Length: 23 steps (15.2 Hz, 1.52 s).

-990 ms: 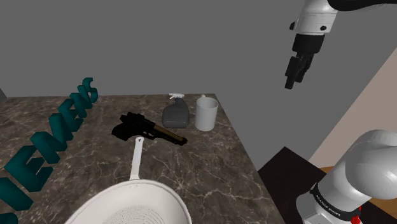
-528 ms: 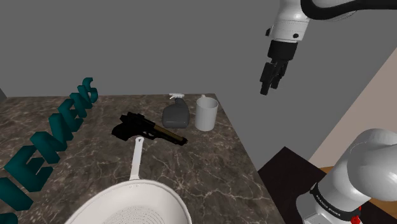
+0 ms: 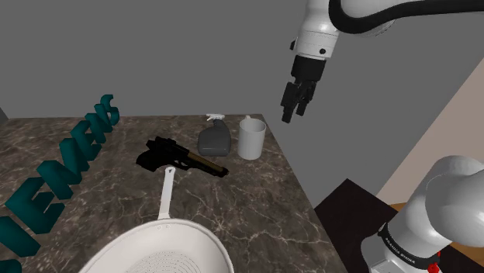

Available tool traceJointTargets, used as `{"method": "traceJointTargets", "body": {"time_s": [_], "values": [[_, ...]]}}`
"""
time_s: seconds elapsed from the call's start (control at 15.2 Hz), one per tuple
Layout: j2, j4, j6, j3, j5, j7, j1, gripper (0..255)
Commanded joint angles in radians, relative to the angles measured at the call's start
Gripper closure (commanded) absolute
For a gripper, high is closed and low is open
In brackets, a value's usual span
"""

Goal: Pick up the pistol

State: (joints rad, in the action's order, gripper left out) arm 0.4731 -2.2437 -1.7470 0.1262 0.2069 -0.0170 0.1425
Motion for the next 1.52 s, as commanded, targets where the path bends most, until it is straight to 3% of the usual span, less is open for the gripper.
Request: {"method": "traceJointTargets", "body": {"time_s": [0.0, 0.73, 1.45], "values": [[-0.042, 0.019, -0.040, 0.019, 0.025, -0.007, 0.017, 0], [-0.312, 0.221, -0.205, 0.127, 0.105, -0.057, 0.099, 0], [-0.615, 0.541, -0.297, 0.219, 0.083, -0.128, 0.187, 0]]}}
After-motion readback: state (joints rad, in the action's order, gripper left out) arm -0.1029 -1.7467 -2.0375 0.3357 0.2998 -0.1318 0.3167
